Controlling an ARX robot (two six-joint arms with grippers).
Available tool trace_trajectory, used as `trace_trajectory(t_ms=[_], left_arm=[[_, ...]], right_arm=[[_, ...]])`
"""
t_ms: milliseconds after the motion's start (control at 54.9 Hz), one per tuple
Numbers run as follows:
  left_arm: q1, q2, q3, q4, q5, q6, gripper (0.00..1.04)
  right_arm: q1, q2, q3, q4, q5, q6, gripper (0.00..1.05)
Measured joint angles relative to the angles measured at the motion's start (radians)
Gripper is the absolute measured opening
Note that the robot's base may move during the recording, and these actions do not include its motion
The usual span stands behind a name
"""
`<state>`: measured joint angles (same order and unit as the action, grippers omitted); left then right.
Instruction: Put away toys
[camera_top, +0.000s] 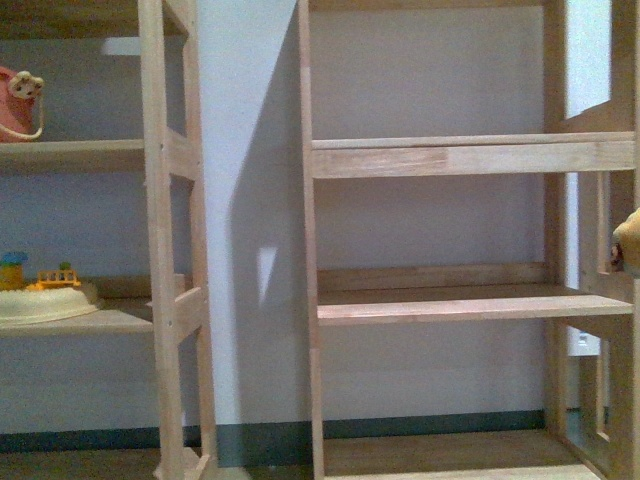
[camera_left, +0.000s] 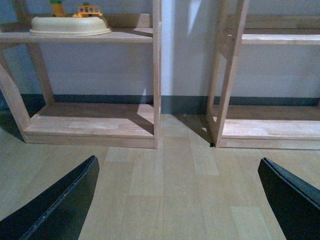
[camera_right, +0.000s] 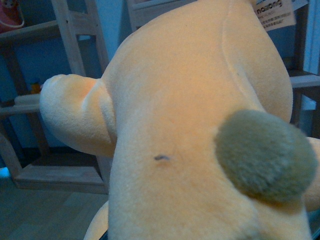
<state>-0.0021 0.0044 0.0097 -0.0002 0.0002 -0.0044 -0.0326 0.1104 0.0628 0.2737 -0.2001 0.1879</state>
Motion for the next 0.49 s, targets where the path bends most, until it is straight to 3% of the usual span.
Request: trace_trajectory(t_ms=[492], left_arm=[[0.0,0.0,0.0,0.0,0.0,0.0,0.99]], right_arm=[[0.002,0.0,-0.001,0.0,-0.004,0.0,0.2]])
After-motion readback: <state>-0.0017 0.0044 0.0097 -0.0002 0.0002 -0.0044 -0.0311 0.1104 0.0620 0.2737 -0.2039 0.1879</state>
